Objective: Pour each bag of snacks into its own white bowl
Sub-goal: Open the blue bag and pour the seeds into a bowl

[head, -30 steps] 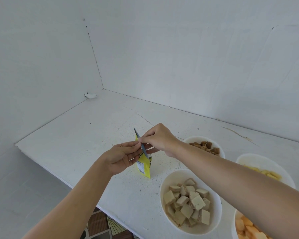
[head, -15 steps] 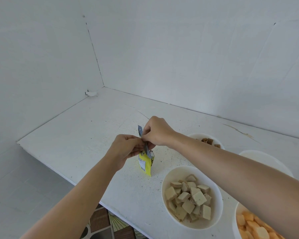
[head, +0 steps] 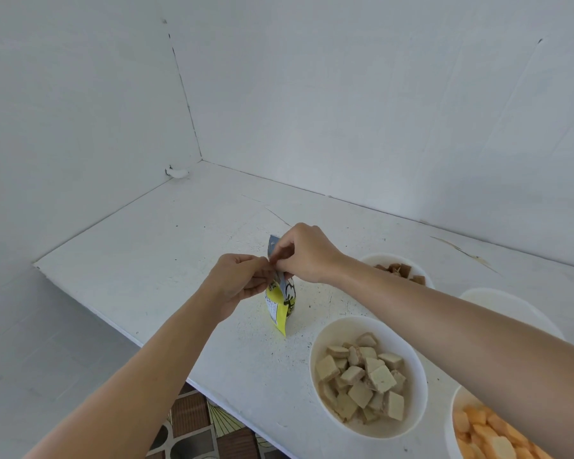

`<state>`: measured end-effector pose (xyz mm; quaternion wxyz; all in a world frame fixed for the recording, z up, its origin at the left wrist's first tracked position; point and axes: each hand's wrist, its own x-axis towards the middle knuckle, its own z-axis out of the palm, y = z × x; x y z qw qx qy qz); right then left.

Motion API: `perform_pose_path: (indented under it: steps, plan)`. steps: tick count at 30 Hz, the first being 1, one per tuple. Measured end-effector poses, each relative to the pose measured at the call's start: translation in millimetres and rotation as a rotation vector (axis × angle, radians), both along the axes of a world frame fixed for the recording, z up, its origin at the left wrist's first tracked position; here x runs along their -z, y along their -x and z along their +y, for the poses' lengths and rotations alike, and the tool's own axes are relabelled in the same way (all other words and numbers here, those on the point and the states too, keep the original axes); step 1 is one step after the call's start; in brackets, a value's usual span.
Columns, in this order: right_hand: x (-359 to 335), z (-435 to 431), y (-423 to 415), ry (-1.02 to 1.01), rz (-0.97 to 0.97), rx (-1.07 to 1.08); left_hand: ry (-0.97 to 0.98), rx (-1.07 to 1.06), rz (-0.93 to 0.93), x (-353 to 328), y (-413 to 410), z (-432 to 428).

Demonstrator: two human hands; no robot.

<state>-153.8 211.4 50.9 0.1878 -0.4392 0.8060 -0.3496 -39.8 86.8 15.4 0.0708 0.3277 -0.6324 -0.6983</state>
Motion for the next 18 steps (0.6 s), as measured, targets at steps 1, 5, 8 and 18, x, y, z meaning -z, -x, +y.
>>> perform_pose_path:
  steps: [1,5,8,18]
  plan:
    - [-0.8,0.9,0.7,-0.015,0.002,-0.009,-0.007,0.009,-0.004,-0.7,-0.3,-1.5]
    - [-8.2,7.1,7.5,-0.091,-0.014,-0.078,-0.014,0.058,-0.023,-6.6,0.0,-6.8]
    - [-6.8,9.9,11.0,-0.076,0.059,-0.158,0.019,0.097,-0.039,-10.2,2.0,-6.2]
    - [2.9,21.1,19.4,0.033,0.217,-0.199,0.2,0.005,-0.055,-8.9,4.4,-2.4]
